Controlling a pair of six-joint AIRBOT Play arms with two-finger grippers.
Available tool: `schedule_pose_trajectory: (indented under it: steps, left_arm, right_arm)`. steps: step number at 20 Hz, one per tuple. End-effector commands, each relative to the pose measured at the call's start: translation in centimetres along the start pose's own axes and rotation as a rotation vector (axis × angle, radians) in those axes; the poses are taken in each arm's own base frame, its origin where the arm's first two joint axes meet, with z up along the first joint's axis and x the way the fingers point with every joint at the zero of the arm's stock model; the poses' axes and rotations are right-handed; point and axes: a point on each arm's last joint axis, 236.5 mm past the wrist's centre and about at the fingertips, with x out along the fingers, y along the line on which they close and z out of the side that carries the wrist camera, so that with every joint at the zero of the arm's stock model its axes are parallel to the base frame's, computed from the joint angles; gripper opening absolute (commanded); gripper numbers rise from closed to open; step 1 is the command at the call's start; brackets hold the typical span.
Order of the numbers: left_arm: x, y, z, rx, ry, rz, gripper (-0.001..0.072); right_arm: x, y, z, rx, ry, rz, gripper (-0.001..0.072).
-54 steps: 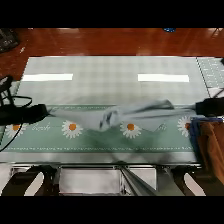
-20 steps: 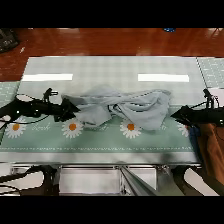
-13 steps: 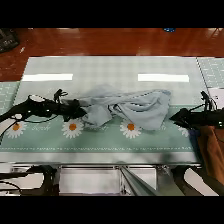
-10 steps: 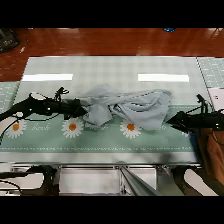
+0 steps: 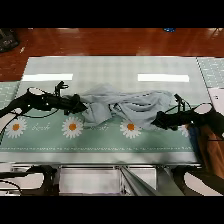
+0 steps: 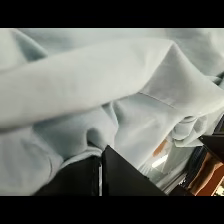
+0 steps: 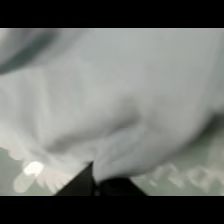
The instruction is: Fold the shirts.
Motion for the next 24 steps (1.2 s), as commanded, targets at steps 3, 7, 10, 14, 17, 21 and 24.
schedule_pose_trajectory:
  steps: [3, 7, 10, 14, 17, 21, 24]
  left_arm:
    - [-4.5, -6.0, 3.3, 0.064, -0.094, -0.155, 0.0016]
    - [-19.3, -19.6, 8.4, 0.274, -0.442, -0.434, 0.0016]
    - [-31.1, -28.7, 6.0, 0.548, -0.682, -0.494, 0.0016]
    - [-42.5, -36.3, -1.9, 0.844, -0.952, -0.473, 0.0016]
    - [-47.3, -37.8, -7.1, 0.941, -1.132, -0.366, 0.0016]
    - [-49.0, -33.9, -11.1, 0.950, -1.295, 0.066, 0.0016]
    - [-49.2, -30.3, -13.0, 0.846, -1.347, 0.301, 0.0016]
  right_arm:
    - [-4.0, 9.7, 6.7, -0.243, -0.143, 0.169, 0.0020]
    - [-18.5, 18.6, 13.8, -0.487, -0.420, 0.173, 0.0020]
    - [-29.6, 24.8, 13.8, -0.673, -0.629, 0.151, 0.0020]
    - [-40.2, 30.0, 8.6, -0.852, -0.871, 0.106, 0.0020]
    - [-44.6, 29.8, 3.9, -0.906, -1.005, 0.009, 0.0020]
    - [-49.5, 25.7, -1.5, -0.847, -1.147, -0.222, 0.0020]
    - [-50.1, 22.6, -4.6, -0.771, -1.161, -0.296, 0.0021]
